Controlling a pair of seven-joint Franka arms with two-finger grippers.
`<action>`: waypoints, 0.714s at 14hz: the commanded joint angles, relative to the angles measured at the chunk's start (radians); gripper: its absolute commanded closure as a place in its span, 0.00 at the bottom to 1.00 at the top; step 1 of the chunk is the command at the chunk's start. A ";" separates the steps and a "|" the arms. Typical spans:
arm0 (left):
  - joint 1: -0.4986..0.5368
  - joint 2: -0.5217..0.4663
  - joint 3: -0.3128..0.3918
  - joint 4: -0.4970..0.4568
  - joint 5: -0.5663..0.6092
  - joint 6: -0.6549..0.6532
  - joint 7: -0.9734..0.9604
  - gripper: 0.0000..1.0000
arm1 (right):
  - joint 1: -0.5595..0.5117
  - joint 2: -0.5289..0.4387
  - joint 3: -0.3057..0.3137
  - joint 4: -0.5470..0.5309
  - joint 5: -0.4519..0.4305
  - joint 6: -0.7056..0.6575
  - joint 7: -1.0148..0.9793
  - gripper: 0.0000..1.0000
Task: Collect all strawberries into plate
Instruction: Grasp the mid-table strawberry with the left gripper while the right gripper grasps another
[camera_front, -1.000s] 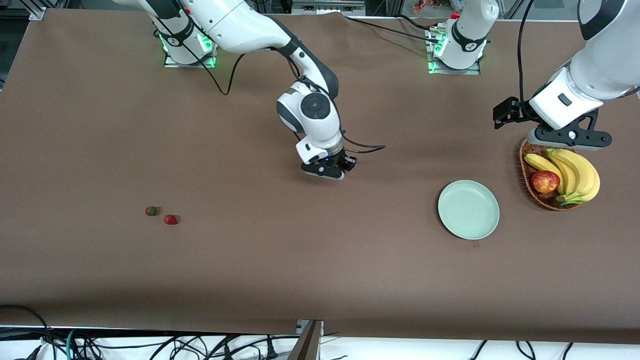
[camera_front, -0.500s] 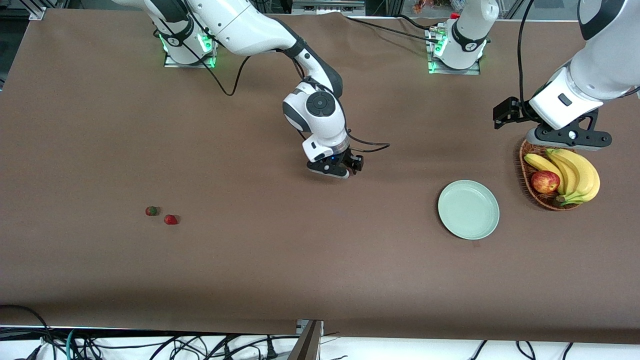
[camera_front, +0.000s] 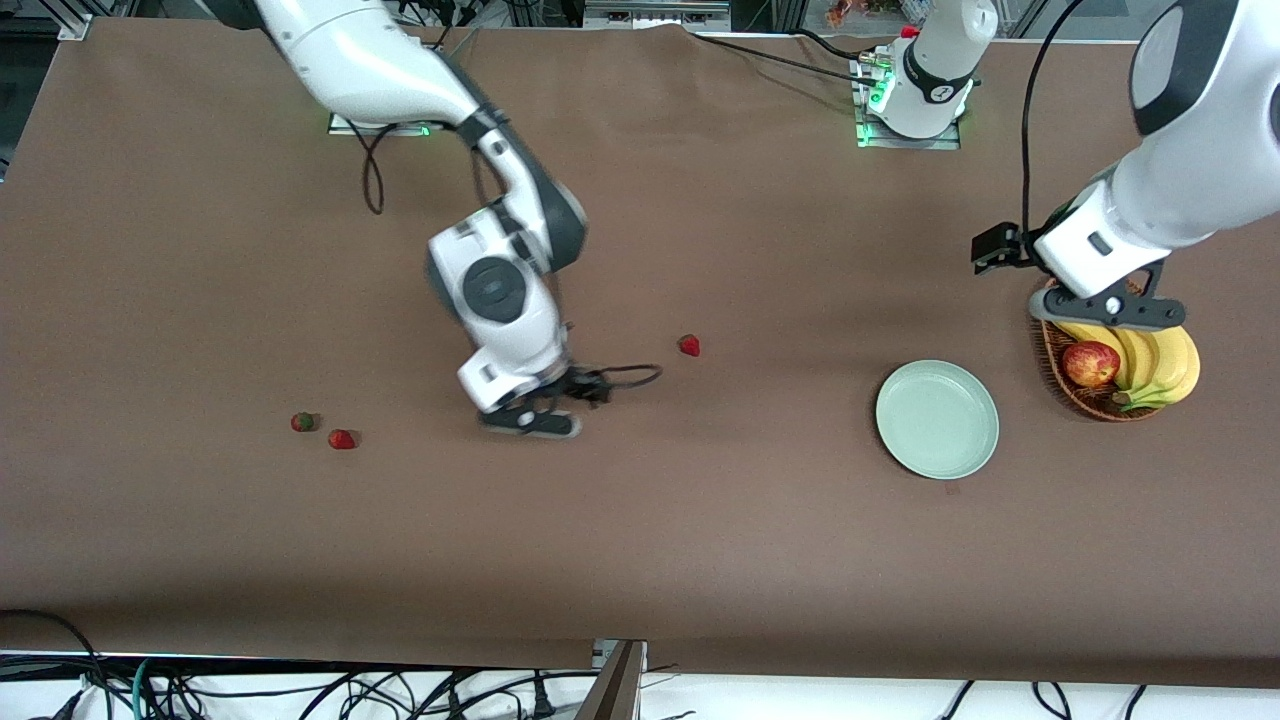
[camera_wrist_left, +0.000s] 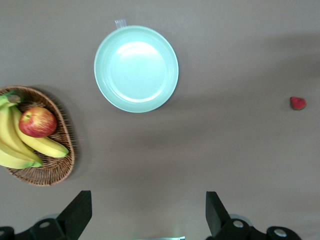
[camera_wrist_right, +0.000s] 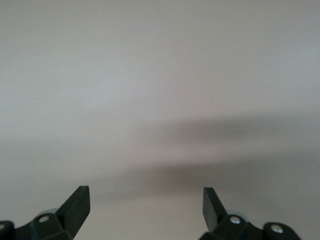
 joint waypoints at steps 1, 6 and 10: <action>-0.014 0.081 0.001 0.020 -0.016 -0.051 0.016 0.00 | -0.153 -0.026 0.018 -0.021 -0.007 -0.086 -0.270 0.00; -0.038 0.252 0.001 -0.003 -0.189 0.127 -0.080 0.00 | -0.373 -0.012 0.001 -0.050 -0.021 -0.144 -0.514 0.00; -0.228 0.424 0.000 -0.008 -0.187 0.436 -0.433 0.00 | -0.432 0.021 0.001 -0.051 -0.021 -0.134 -0.598 0.00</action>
